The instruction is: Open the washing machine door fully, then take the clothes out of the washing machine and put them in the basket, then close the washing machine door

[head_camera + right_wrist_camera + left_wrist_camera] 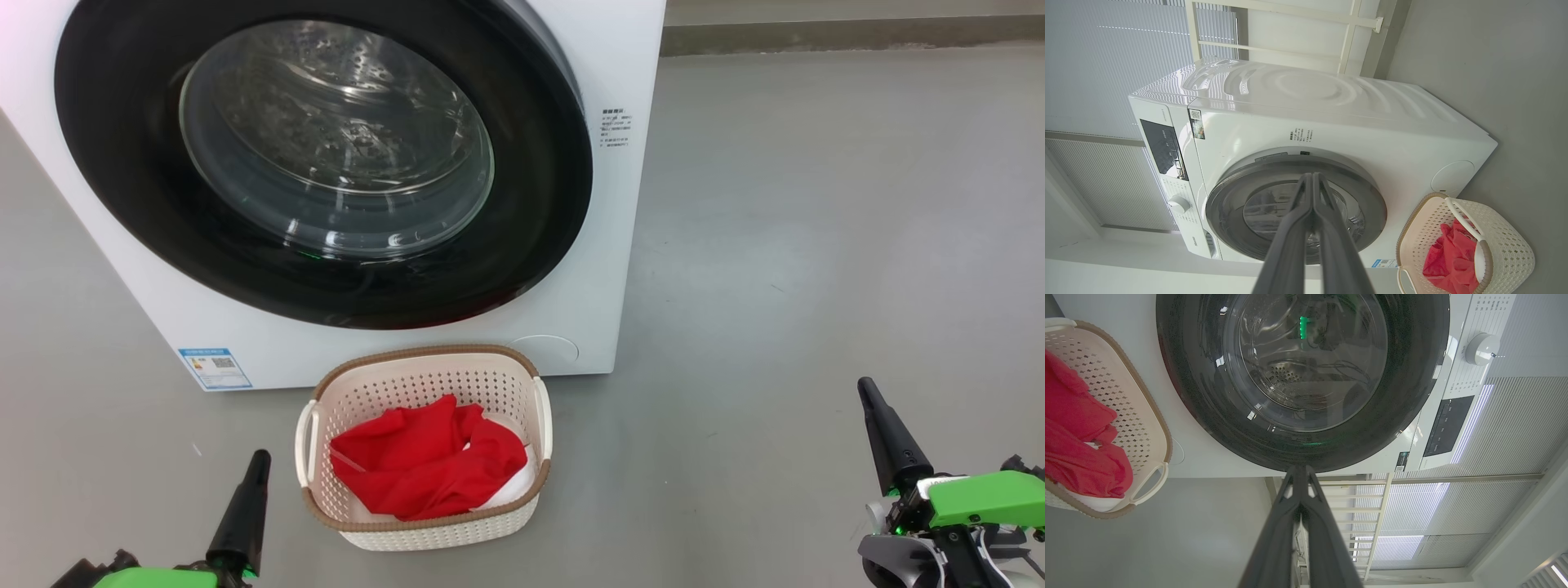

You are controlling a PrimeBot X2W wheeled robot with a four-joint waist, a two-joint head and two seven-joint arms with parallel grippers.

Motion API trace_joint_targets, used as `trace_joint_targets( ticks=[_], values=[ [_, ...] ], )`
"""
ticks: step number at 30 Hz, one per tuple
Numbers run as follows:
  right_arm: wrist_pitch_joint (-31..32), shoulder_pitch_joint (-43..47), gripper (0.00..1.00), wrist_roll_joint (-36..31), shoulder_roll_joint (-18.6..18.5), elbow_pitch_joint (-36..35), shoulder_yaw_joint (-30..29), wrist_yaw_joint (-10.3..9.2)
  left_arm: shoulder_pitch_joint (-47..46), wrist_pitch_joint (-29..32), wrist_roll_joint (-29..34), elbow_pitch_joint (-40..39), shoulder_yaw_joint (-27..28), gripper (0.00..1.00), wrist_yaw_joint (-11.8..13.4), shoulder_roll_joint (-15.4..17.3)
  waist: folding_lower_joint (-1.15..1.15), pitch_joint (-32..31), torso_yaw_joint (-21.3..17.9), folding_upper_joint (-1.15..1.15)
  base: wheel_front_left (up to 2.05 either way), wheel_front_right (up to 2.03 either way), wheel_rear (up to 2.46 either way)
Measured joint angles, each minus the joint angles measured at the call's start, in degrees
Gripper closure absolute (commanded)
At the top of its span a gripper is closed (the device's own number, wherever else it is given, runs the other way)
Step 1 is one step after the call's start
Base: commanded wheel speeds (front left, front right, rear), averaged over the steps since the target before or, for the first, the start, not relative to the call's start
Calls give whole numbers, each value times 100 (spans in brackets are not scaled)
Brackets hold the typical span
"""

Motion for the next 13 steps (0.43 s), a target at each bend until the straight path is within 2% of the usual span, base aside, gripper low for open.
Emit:
trace_joint_targets(
  ticks=[13],
  values=[
    [0,0,100,-1,19,0,-5,0,0,42,35,0,8,100,0,-12,0,0,0,0,0,0,0]
  ],
)
